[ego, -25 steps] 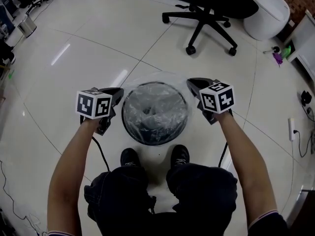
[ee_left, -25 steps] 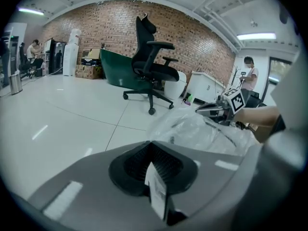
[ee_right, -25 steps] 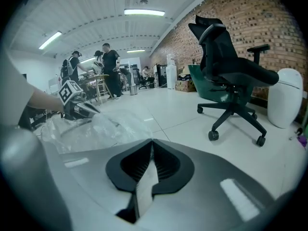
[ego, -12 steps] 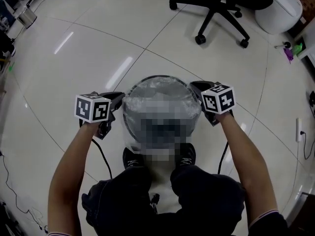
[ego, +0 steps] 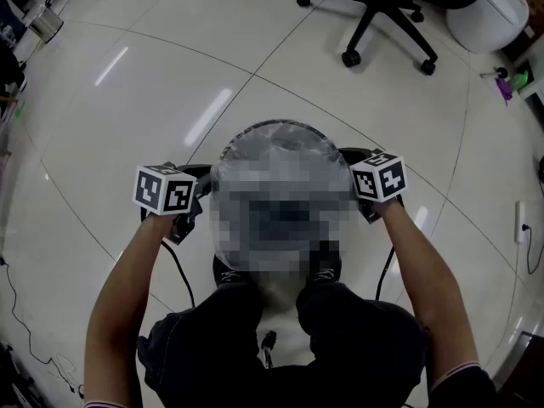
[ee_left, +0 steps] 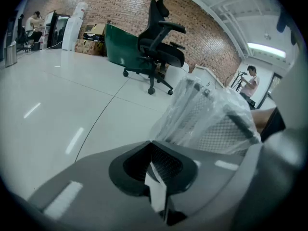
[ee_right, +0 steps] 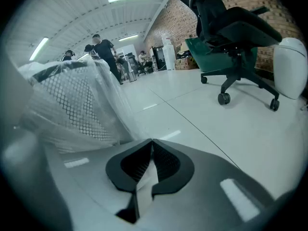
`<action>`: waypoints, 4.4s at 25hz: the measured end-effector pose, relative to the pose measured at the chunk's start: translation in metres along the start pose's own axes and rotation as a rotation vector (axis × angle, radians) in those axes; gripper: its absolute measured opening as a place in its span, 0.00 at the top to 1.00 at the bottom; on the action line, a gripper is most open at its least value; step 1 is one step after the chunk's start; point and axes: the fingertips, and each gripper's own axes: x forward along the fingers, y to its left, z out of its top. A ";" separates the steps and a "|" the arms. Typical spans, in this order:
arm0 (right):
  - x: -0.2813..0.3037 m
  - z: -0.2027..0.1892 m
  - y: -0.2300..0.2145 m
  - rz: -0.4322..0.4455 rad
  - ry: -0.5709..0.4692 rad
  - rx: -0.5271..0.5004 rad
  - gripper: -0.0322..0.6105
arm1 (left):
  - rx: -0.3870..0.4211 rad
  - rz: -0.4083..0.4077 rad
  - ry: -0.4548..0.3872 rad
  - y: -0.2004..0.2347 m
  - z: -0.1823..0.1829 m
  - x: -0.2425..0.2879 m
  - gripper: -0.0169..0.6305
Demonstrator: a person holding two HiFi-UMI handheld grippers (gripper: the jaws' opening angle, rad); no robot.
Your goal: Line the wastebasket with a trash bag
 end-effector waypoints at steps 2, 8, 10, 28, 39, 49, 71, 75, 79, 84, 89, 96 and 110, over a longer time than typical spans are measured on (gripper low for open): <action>0.000 -0.004 0.002 0.005 0.009 0.003 0.95 | -0.003 -0.006 0.003 -0.002 -0.004 -0.001 0.95; -0.011 -0.006 0.006 0.001 0.003 0.004 0.83 | 0.026 0.013 -0.008 -0.005 -0.007 -0.013 0.83; -0.021 -0.004 0.004 -0.012 -0.010 0.008 0.77 | 0.036 0.028 -0.014 -0.004 -0.008 -0.022 0.81; -0.124 0.009 0.001 -0.038 -0.116 0.159 0.68 | 0.116 0.046 -0.025 -0.044 -0.028 -0.084 0.79; -0.116 -0.031 0.020 -0.080 -0.006 0.096 0.68 | 0.144 0.063 -0.048 -0.065 -0.028 -0.112 0.79; -0.109 -0.058 0.025 -0.097 0.042 0.035 0.66 | 0.148 0.093 -0.049 -0.069 -0.031 -0.110 0.79; -0.088 0.101 0.160 0.177 0.073 -0.366 0.95 | 0.186 -0.037 0.027 -0.105 -0.057 -0.061 0.80; -0.064 0.097 0.182 0.269 0.151 -0.374 0.95 | 0.166 -0.052 0.064 -0.096 -0.071 -0.042 0.80; -0.036 0.084 0.201 0.305 0.243 -0.381 0.95 | 0.151 -0.060 0.101 -0.087 -0.088 -0.029 0.80; -0.002 0.058 0.199 0.287 0.390 -0.340 0.95 | 0.140 -0.074 0.137 -0.080 -0.108 -0.017 0.80; 0.024 0.048 0.194 0.240 0.447 -0.304 0.95 | 0.118 -0.086 0.151 -0.072 -0.123 -0.011 0.80; 0.051 0.037 0.186 0.208 0.407 -0.277 0.95 | 0.102 -0.104 0.133 -0.071 -0.124 -0.004 0.80; 0.086 0.010 0.165 0.157 0.379 -0.242 0.95 | 0.067 -0.134 0.101 -0.076 -0.124 0.005 0.80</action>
